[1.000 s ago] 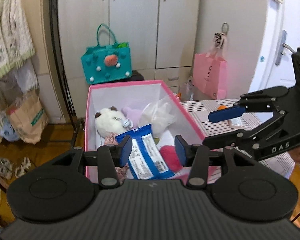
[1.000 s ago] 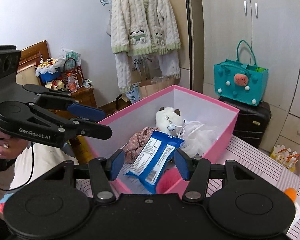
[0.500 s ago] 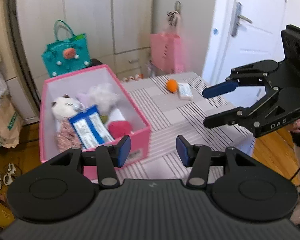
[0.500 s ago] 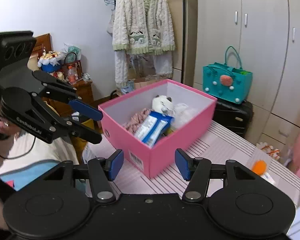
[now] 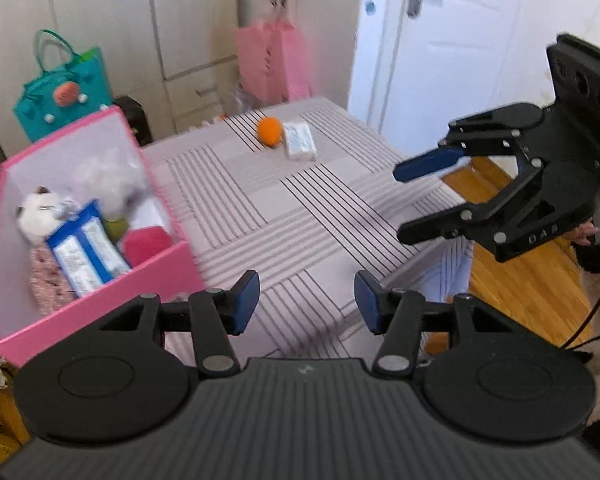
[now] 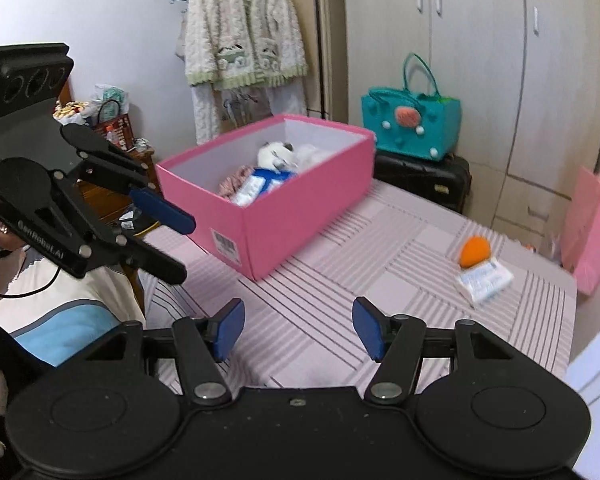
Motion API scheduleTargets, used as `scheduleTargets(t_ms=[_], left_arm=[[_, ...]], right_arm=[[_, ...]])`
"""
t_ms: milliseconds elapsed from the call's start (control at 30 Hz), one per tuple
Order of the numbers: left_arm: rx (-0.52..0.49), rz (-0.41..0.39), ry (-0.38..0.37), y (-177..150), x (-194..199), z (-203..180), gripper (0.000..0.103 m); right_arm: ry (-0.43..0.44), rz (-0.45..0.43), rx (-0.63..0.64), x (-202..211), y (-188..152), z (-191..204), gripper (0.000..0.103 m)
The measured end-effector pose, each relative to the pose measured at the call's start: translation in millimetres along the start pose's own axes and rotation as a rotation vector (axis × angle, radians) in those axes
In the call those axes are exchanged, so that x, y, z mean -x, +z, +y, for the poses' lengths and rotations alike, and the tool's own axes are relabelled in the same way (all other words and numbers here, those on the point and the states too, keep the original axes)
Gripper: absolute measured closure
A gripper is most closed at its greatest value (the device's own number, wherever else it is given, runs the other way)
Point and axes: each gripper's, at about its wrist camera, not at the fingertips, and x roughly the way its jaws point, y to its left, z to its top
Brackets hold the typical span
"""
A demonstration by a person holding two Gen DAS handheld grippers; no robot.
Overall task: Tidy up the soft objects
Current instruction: 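Move both open grippers back toward the orange sponge and white box, then close the left gripper on the orange sponge while the right gripper grasps the white box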
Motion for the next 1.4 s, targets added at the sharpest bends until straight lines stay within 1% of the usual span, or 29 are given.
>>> scheduleTargets(t_ms=[100, 167, 200, 267, 300, 367, 500, 600, 667, 733, 767, 800, 933, 1000, 1033, 1133, 1267, 1333, 1400], left_arm=[[-0.010, 0.037, -0.020, 6, -20, -5, 0.051], [-0.015, 0.043, -0.033, 10, -31, -7, 0.051], [-0.014, 0.036, -0.039, 12, -35, -8, 0.050], [-0.009, 0.016, -0.045, 17, -41, -8, 0.046], [-0.006, 0.000, -0.047, 19, -43, -7, 0.043], [0.000, -0.020, -0.042, 24, -49, -6, 0.042], [0.035, -0.040, -0.051, 36, -65, -1, 0.040], [0.060, -0.061, -0.050, 44, -79, 3, 0.038], [0.079, -0.081, -0.070, 51, -86, 7, 0.037], [0.123, -0.091, -0.124, 60, -90, 13, 0.028], [0.146, -0.105, -0.147, 64, -90, 17, 0.026], [0.165, -0.120, -0.155, 67, -92, 20, 0.024], [0.200, -0.149, -0.118, 81, -106, 26, 0.022], [0.215, -0.156, -0.088, 86, -117, 28, 0.017], [0.224, -0.161, -0.071, 89, -125, 28, 0.017], [0.245, -0.163, -0.036, 97, -146, 32, 0.017], [0.319, -0.144, -0.013, 109, -177, 41, 0.017], [0.358, -0.126, 0.000, 115, -192, 47, 0.017], [0.392, -0.107, -0.015, 120, -206, 53, 0.019]], right_arm=[[-0.015, 0.016, -0.037, -5, -12, -16, 0.037], [-0.043, 0.031, -0.064, -12, -19, -26, 0.035], [-0.059, 0.038, -0.074, -14, -22, -29, 0.033], [-0.085, 0.049, -0.097, -22, -28, -39, 0.033], [-0.095, 0.053, -0.108, -25, -30, -45, 0.032], [-0.118, 0.050, -0.122, -32, -34, -55, 0.030], [-0.138, 0.019, -0.145, -43, -40, -70, 0.028], [-0.159, -0.016, -0.140, -55, -43, -81, 0.023], [-0.167, -0.050, -0.131, -62, -45, -89, 0.022], [-0.186, -0.082, -0.118, -70, -47, -95, 0.022], [-0.195, -0.089, -0.113, -74, -48, -98, 0.022], [-0.189, -0.095, -0.106, -77, -49, -100, 0.022], [-0.178, -0.125, -0.114, -82, -45, -111, 0.022], [-0.200, -0.143, -0.110, -84, -41, -114, 0.022], [-0.214, -0.145, -0.104, -87, -39, -115, 0.022], [-0.250, -0.111, -0.081, -100, -31, -121, 0.020], [-0.279, -0.087, -0.062, -119, -24, -131, 0.019], [-0.287, -0.081, -0.075, -128, -21, -138, 0.016], [-0.294, -0.071, -0.093, -137, -18, -144, 0.016]])
